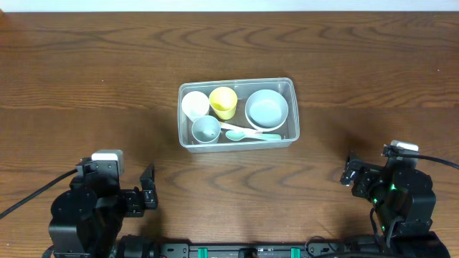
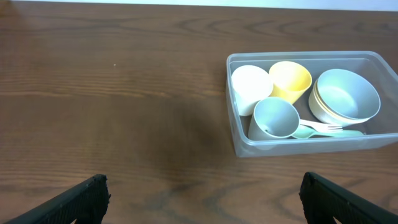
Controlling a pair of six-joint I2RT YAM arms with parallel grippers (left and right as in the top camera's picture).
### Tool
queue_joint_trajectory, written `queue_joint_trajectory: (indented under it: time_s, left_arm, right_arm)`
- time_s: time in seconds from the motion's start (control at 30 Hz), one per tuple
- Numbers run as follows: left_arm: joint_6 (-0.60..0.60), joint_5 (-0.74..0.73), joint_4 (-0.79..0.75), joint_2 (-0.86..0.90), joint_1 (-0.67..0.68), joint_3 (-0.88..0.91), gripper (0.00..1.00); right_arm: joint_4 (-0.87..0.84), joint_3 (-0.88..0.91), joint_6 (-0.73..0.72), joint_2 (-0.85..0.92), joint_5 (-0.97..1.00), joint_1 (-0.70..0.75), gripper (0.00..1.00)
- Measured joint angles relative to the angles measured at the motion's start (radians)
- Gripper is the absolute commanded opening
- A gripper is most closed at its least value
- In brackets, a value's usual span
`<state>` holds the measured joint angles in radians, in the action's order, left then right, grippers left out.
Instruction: Pack container
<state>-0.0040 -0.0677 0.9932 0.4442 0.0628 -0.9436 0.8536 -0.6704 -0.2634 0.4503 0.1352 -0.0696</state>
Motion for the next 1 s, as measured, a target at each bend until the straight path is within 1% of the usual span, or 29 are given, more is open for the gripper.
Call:
queue_joint_trajectory:
  time_s: [0.63, 0.73, 0.83, 1.0]
  left_arm:
    - [0.000, 0.000, -0.002, 0.000, 0.000, 0.001, 0.98]
    - [0.000, 0.000, -0.002, 0.000, 0.000, 0.001, 0.98]
    - [0.000, 0.000, -0.002, 0.000, 0.000, 0.001, 0.98]
    - [0.000, 0.000, -0.003, 0.000, 0.000, 0.002, 0.98]
  right_arm:
    - [0.030, 0.000, -0.007, -0.011, 0.000, 0.000, 0.99]
    - [0.063, 0.001, -0.007, -0.062, 0.002, 0.000, 0.99]
    - [0.063, 0.023, -0.006, -0.158, 0.007, 0.000, 0.99]
    - [-0.055, 0.175, -0.003, -0.359, 0.011, 0.000, 0.99]
